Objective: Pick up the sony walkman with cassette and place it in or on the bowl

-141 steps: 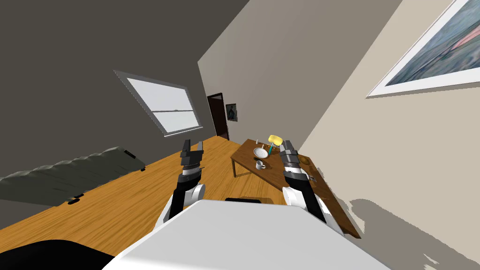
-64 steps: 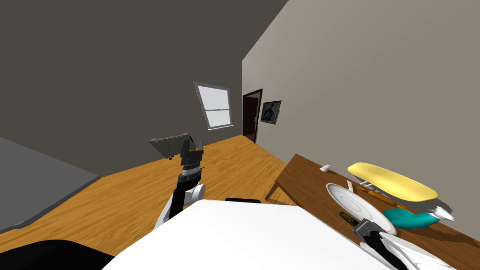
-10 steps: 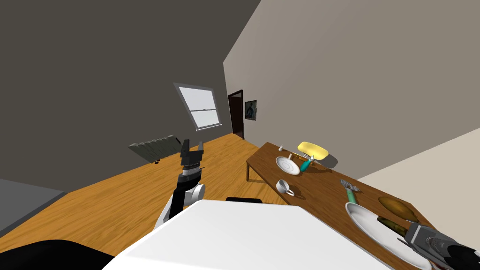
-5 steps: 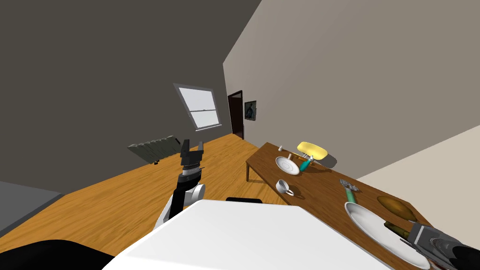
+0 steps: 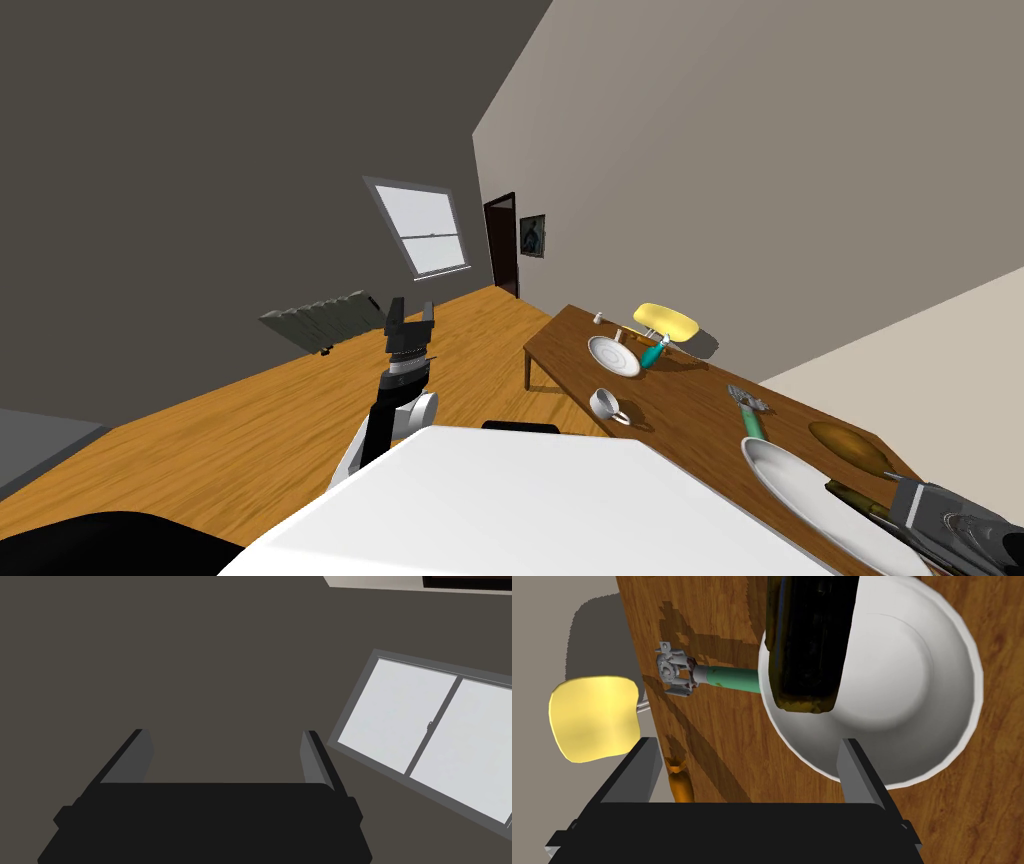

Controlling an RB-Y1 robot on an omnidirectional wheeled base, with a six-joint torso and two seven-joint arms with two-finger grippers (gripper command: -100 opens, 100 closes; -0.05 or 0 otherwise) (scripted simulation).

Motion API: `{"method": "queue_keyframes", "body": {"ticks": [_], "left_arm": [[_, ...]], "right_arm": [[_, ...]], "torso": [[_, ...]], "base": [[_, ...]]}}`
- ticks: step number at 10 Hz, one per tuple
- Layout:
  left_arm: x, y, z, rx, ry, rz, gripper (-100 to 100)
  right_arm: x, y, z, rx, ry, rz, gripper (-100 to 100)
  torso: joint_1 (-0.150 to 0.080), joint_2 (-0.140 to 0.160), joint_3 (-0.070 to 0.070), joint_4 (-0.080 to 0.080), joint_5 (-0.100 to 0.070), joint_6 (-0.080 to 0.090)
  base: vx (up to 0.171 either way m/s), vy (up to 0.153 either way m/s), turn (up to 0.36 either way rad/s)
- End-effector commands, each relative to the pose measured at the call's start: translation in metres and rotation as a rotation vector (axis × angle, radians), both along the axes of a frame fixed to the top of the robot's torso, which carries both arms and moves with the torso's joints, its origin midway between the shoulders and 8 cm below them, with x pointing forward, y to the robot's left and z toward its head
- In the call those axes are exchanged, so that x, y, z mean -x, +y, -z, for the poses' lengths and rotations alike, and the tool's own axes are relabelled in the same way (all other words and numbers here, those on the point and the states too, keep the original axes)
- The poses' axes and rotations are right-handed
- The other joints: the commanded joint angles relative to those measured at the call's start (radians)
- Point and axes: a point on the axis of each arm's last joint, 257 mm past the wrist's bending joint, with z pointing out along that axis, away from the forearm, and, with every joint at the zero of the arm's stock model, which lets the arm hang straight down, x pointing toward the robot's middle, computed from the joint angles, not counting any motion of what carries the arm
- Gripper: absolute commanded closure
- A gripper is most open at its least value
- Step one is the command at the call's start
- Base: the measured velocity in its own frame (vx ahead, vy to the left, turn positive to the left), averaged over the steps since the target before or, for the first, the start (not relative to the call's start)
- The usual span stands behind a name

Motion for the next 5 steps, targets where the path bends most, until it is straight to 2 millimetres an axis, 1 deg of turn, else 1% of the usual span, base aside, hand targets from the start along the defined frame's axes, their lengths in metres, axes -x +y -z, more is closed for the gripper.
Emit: {"method": "queue_keyframes", "body": {"ticks": [1, 5], "left_arm": [[0.0000, 0.0000, 0.0000, 0.000, 0.000, 0.000, 0], [0.0000, 0.0000, 0.0000, 0.000, 0.000, 0.000, 0]], "right_arm": [[0.0000, 0.0000, 0.0000, 0.000, 0.000, 0.000, 0], [-0.0001, 0.0000, 0.0000, 0.000, 0.000, 0.000, 0]], "torso": [[0.000, 0.000, 0.000, 0.000, 0.000, 0.000], [0.000, 0.001, 0.001, 0.000, 0.000, 0.000]], "base": [[0.000, 0.000, 0.000], [0.000, 0.000, 0.000]]}}
